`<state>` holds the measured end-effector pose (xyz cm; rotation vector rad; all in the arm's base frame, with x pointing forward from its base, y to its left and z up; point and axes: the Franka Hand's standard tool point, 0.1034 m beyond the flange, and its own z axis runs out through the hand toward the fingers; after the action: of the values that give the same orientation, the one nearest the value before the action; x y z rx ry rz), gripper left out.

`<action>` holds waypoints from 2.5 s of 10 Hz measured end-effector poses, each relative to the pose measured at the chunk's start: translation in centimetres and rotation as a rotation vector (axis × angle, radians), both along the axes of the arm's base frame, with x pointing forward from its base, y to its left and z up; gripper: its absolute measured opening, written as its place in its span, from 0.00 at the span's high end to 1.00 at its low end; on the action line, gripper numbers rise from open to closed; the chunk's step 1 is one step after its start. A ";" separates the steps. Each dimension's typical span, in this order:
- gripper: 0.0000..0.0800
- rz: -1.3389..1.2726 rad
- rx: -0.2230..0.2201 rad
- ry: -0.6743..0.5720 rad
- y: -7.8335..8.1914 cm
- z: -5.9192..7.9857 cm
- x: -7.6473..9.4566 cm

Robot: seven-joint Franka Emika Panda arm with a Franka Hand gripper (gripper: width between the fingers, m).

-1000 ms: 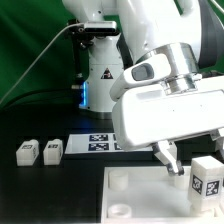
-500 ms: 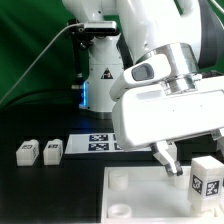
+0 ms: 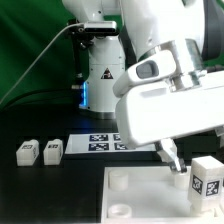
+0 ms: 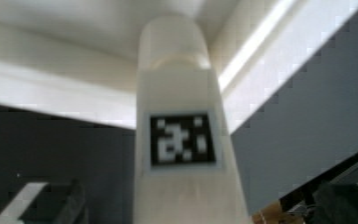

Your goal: Assemble one leg

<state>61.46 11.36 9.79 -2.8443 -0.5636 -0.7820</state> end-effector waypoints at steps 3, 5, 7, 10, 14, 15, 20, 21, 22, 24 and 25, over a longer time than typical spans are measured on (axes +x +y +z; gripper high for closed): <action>0.19 0.029 -0.020 0.250 0.7 0.7 0.1; 0.19 0.056 -0.055 0.458 0.8 0.9 -0.3; 0.19 0.062 -0.069 0.559 0.0 0.8 0.1; 0.19 0.057 -0.067 0.556 0.1 1.0 0.3; 0.19 0.048 -0.084 0.550 -0.5 1.1 2.0; 0.19 0.036 -0.079 0.555 -0.4 0.7 1.9; 0.19 0.038 -0.072 0.555 0.6 -1.4 1.4; 0.19 0.039 -0.071 0.541 0.4 -1.4 1.6; 0.19 0.040 -0.071 0.541 0.5 -1.4 1.6; 0.55 0.040 -0.071 0.541 0.5 -1.5 1.6; 0.61 0.040 -0.071 0.541 0.5 -1.4 1.6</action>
Offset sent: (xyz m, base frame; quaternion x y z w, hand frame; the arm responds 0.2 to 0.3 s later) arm 0.0138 -0.0155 -0.0025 -0.0038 -0.2668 -0.0065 0.9637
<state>63.04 11.87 8.35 -2.9098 -0.5643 0.0306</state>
